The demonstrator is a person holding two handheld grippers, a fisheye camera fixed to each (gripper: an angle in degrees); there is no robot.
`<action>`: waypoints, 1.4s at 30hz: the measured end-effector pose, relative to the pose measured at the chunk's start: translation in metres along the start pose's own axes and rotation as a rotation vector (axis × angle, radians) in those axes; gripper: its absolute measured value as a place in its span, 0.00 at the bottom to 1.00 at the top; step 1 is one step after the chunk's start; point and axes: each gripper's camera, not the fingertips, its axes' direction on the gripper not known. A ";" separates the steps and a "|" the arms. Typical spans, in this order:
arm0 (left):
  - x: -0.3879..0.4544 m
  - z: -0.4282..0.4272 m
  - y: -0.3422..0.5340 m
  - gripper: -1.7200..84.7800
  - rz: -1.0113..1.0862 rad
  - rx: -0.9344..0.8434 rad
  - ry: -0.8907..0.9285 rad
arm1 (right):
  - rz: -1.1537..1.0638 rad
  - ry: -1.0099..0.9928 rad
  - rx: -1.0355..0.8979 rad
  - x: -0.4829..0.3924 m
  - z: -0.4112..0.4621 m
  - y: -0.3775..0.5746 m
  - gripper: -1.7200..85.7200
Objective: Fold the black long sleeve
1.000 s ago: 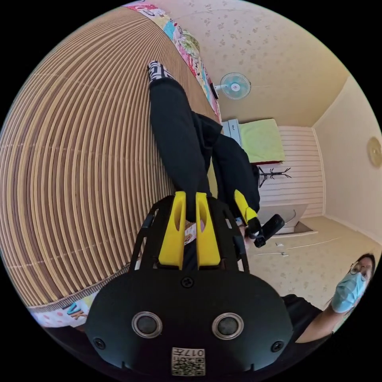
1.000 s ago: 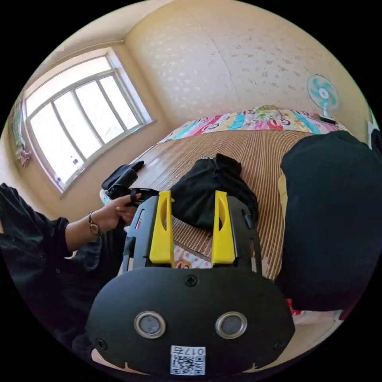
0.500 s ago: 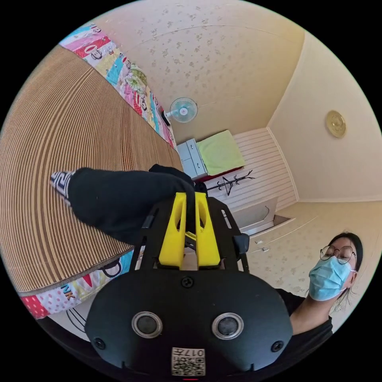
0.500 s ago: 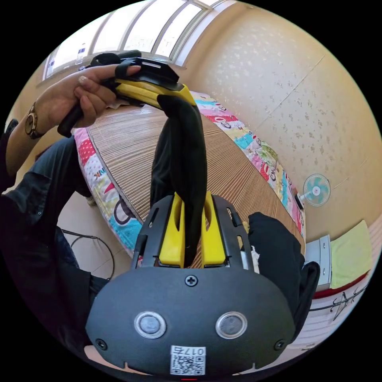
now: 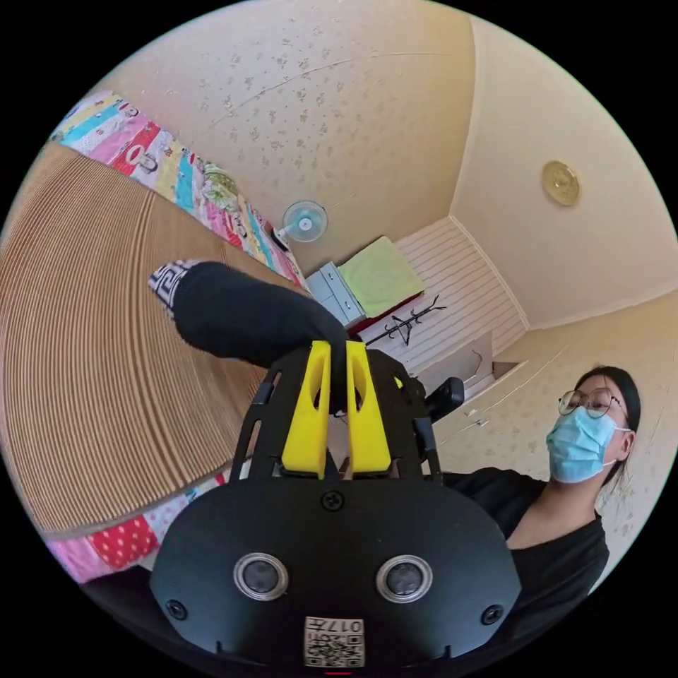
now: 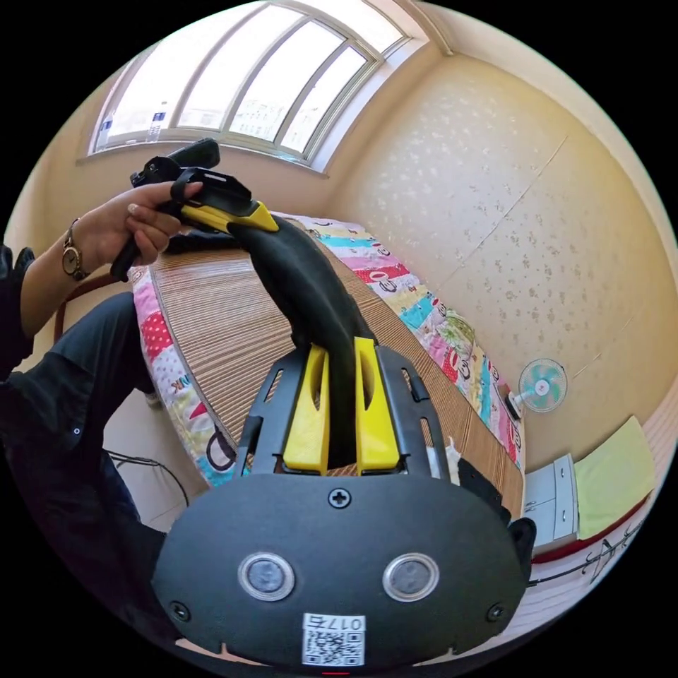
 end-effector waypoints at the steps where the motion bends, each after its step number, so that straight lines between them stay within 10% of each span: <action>1: -0.023 -0.010 0.031 0.07 -0.070 -0.007 -0.028 | 0.003 -0.034 -0.007 -0.012 0.008 0.010 0.10; 6: -0.104 -0.042 0.136 0.08 -0.369 -0.049 -0.192 | 0.192 -0.484 -0.185 -0.064 0.075 0.094 0.12; 20: -0.094 -0.033 0.050 0.16 -0.146 -0.080 -0.427 | 0.994 -0.633 -0.077 0.130 0.170 0.213 0.22; 30: -0.089 -0.017 0.060 0.10 -0.172 -0.135 -0.367 | 0.950 -0.892 -0.046 0.108 0.215 0.191 0.13; 42: 0.058 -0.295 0.003 0.10 0.068 0.161 -0.736 | 0.748 -1.201 0.254 0.059 0.240 -0.074 0.10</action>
